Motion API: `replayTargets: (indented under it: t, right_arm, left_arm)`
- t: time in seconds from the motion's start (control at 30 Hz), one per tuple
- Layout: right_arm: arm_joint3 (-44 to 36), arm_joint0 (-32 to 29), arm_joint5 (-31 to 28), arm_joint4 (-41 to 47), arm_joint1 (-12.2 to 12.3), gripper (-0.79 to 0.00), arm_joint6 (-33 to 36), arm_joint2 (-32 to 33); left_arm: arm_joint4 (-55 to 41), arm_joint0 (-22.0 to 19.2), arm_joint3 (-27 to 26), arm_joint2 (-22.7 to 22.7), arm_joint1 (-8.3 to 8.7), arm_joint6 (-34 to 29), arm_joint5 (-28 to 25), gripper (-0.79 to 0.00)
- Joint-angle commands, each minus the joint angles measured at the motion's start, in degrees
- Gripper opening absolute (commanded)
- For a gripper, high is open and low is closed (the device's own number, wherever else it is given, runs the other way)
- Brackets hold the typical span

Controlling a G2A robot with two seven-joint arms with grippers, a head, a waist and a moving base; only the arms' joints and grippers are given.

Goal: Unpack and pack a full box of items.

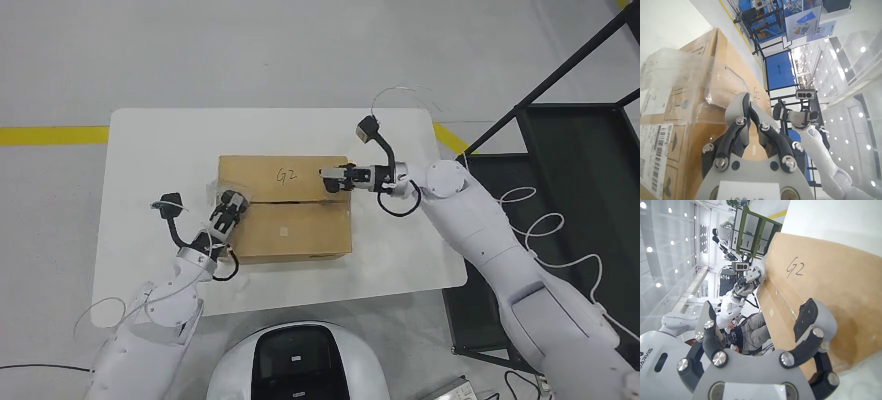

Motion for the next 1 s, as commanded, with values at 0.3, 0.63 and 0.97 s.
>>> replayTargets:
  t: [0.3,0.63,0.97]
  right_arm:
    - [-9.87,-11.01,0.72,0.83,5.43,0.0,-1.06,16.6]
    - [-15.05,-16.12,3.12,0.36,6.33,0.0,-2.41,20.15]
    - [-15.52,-17.08,3.19,0.17,6.26,0.0,-2.79,20.8]
  left_arm:
    - [10.52,-1.65,-1.36,2.61,-0.14,-1.86,3.15,0.0]
    - [15.34,-2.77,-1.35,5.89,-0.77,-0.99,2.53,0.0]
    - [14.97,-3.71,-1.19,8.6,-1.68,1.48,-0.95,0.0]
